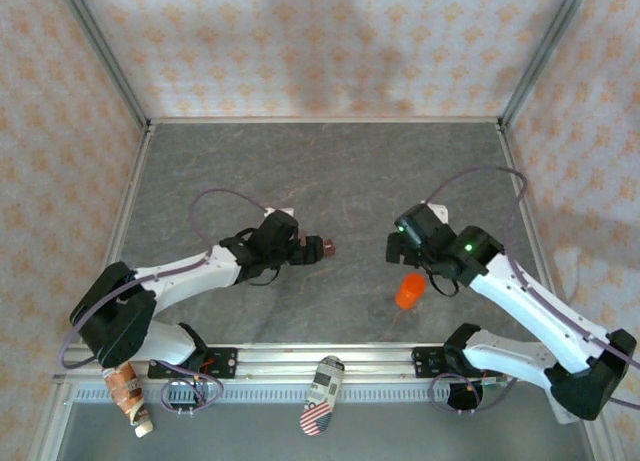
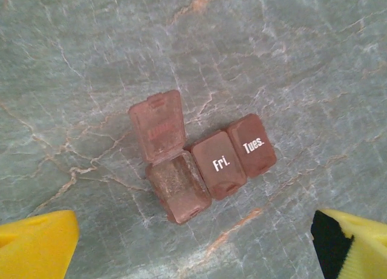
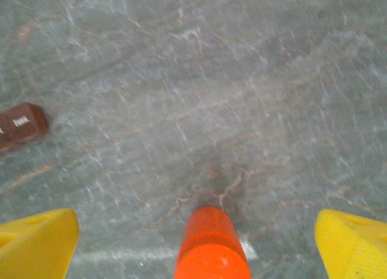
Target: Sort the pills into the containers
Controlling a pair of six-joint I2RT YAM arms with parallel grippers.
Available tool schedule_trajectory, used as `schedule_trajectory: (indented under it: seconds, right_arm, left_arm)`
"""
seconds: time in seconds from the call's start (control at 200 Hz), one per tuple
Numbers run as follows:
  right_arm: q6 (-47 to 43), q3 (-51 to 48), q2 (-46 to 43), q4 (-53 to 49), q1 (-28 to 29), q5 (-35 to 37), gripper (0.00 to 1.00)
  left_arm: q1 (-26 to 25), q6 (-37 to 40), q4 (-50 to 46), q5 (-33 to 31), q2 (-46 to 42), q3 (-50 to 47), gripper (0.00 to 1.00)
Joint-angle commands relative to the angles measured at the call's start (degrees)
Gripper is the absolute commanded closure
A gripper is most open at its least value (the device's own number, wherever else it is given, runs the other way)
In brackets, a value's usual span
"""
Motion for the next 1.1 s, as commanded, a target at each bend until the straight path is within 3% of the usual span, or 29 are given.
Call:
schedule_trajectory:
  seconds: [0.0,0.515,1.096]
  right_arm:
    - [3.3,-2.3,-2.5,-3.7,-0.3,-0.8,0.00]
    - [4.0,-5.8,-2.4,-2.6,-0.3,-3.1,0.00]
    - [4.5,-9.0,-1.6,0.2,-0.2,-4.8,0.00]
  left_arm:
    - [-0.7,-1.8,4.2,0.3,2.3,0.4,0.00]
    - [-0.9,-2.5,9.7,3.7,12.3,4.4,0.00]
    - [-0.8,0.3,7.2,3.8,17.7,12.0,0.00]
